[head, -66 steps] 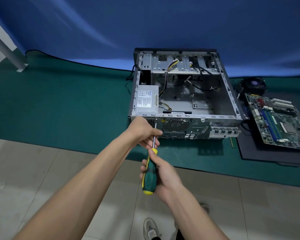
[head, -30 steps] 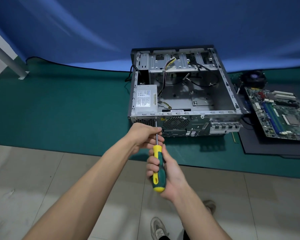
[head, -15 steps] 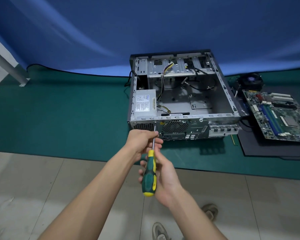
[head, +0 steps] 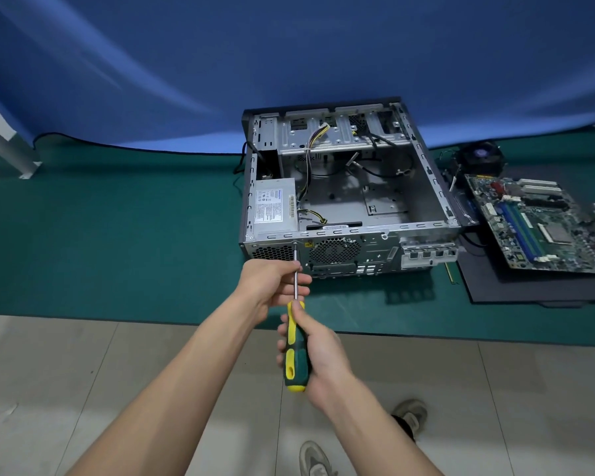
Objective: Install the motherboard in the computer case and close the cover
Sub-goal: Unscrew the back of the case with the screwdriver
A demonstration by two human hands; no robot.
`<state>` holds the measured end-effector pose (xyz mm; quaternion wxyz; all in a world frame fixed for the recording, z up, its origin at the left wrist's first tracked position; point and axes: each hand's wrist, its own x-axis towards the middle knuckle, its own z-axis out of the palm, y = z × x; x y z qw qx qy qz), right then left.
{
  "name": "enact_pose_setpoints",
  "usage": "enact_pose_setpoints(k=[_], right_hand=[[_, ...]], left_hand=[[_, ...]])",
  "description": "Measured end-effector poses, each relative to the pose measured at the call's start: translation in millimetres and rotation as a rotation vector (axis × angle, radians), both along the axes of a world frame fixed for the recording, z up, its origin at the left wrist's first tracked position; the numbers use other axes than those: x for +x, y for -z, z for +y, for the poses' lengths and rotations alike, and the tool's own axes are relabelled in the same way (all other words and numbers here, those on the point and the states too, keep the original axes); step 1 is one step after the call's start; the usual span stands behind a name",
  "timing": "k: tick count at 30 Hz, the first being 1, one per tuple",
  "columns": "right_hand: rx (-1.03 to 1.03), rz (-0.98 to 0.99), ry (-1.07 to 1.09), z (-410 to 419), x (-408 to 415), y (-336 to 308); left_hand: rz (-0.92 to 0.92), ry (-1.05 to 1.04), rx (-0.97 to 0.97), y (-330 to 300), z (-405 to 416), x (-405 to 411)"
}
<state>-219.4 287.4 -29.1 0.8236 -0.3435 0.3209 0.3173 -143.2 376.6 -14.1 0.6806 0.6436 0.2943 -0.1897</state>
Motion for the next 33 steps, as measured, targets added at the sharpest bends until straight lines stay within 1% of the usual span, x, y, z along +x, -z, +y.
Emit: enact_pose_setpoints(k=[3, 4, 6, 8, 9, 10, 11, 14, 15, 16, 18, 20, 21, 22, 24, 25, 26, 28, 31, 32, 33], right_hand=[[0.190, 0.016, 0.061, 0, -1, -2], [0.194, 0.015, 0.059, 1, -2, -3], [0.082, 0.009, 0.000, 2, -3, -3], [-0.138, -0.046, -0.087, 4, -3, 0], [-0.224, -0.064, -0.103, 5, -2, 0], [-0.262, -0.064, -0.102, 3, -1, 1], [-0.225, -0.047, -0.087, 1, 0, 0], [0.113, 0.045, -0.012, -4, 0, -6], [0.145, 0.041, -0.015, -4, -1, -7], [0.127, 0.034, -0.037, -4, -2, -8], [-0.024, 0.013, -0.086, 0, -3, -6], [-0.200, -0.031, -0.082, 4, -2, -4], [-0.217, -0.035, -0.062, 5, -2, -3], [-0.162, -0.016, -0.032, 5, -1, -4], [0.042, 0.040, 0.007, 3, -1, -7], [0.105, 0.051, 0.007, 1, -2, -7], [0.112, 0.044, -0.015, -2, -2, -7], [0.011, 0.008, -0.077, -5, -2, -7], [-0.241, -0.046, -0.124, -4, -1, -8], [-0.250, -0.039, -0.108, -3, 0, -8], [-0.186, -0.023, -0.081, -4, -1, -8]], left_hand=[[-0.017, -0.008, 0.002, 0, -3, -2], [-0.022, -0.020, 0.011, 1, -4, -3], [-0.032, -0.057, 0.029, 3, -7, -6], [-0.042, -0.081, 0.021, 5, -10, -7], [-0.043, -0.094, 0.007, 6, -11, -7], [-0.042, -0.108, -0.008, 6, -12, -7], [-0.038, -0.121, -0.020, 6, -12, -7], [-0.018, -0.147, -0.057, 4, -11, -6], [-0.014, -0.153, -0.055, 3, -11, -5], [-0.016, -0.158, -0.044, 4, -11, -4], [-0.024, -0.173, -0.026, 4, -11, -3], [-0.028, -0.194, -0.030, 5, -13, -3], [-0.028, -0.203, -0.036, 5, -14, -3], [-0.027, -0.209, -0.043, 4, -14, -3], [-0.019, -0.205, -0.053, 2, -12, -1], [-0.015, -0.188, -0.041, 2, -11, 0], [-0.014, -0.166, -0.018, 1, -9, 1], [-0.021, -0.131, 0.022, 1, -8, 2], [-0.026, -0.119, 0.018, 1, -8, 2], [-0.027, -0.126, 0.005, 2, -8, 2], [-0.030, -0.135, -0.011, 2, -8, 1]])
